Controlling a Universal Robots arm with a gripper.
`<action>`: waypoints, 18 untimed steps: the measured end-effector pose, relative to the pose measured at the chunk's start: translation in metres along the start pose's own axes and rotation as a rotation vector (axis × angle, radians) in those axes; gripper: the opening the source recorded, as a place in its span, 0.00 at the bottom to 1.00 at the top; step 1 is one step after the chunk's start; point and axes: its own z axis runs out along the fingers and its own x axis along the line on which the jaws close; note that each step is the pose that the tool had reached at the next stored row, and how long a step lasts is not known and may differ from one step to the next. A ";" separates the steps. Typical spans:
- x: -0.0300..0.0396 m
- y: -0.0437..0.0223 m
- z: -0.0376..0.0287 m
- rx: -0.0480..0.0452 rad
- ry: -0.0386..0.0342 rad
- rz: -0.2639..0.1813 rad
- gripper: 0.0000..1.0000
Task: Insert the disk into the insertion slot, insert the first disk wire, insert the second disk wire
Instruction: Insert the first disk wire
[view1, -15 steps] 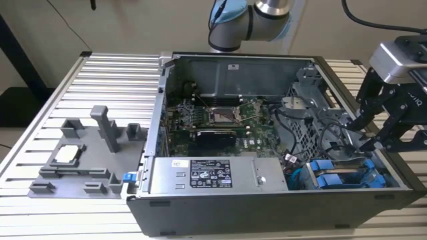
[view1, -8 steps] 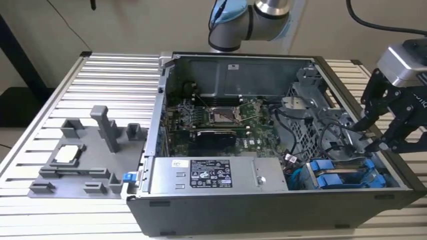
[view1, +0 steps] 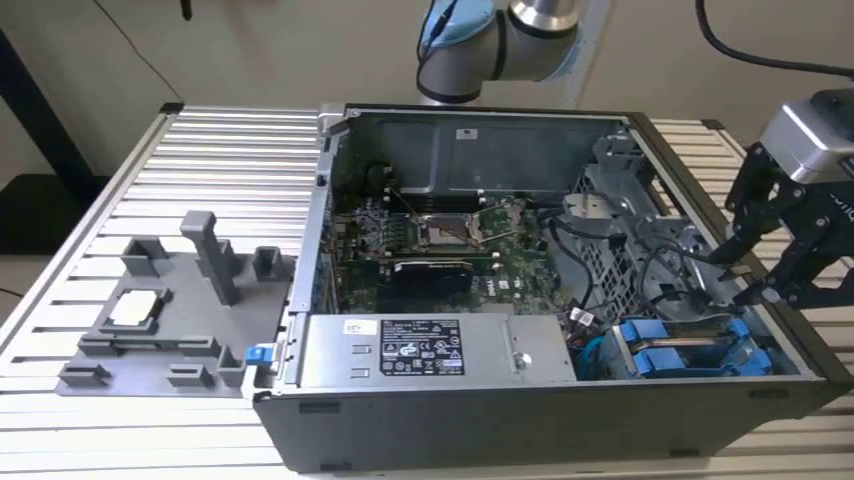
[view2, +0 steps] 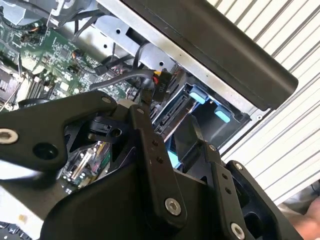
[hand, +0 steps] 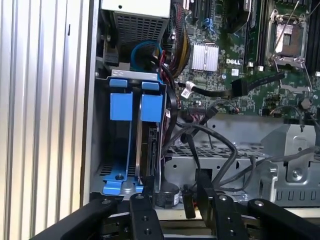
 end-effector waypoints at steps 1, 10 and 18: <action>-0.0001 -0.0011 0.0010 -0.0003 -0.0004 -0.002 0.47; -0.0019 -0.0167 0.0034 -0.0024 -0.0024 -0.017 0.47; -0.0072 -0.0177 0.0042 -0.0240 -0.0040 -0.019 0.47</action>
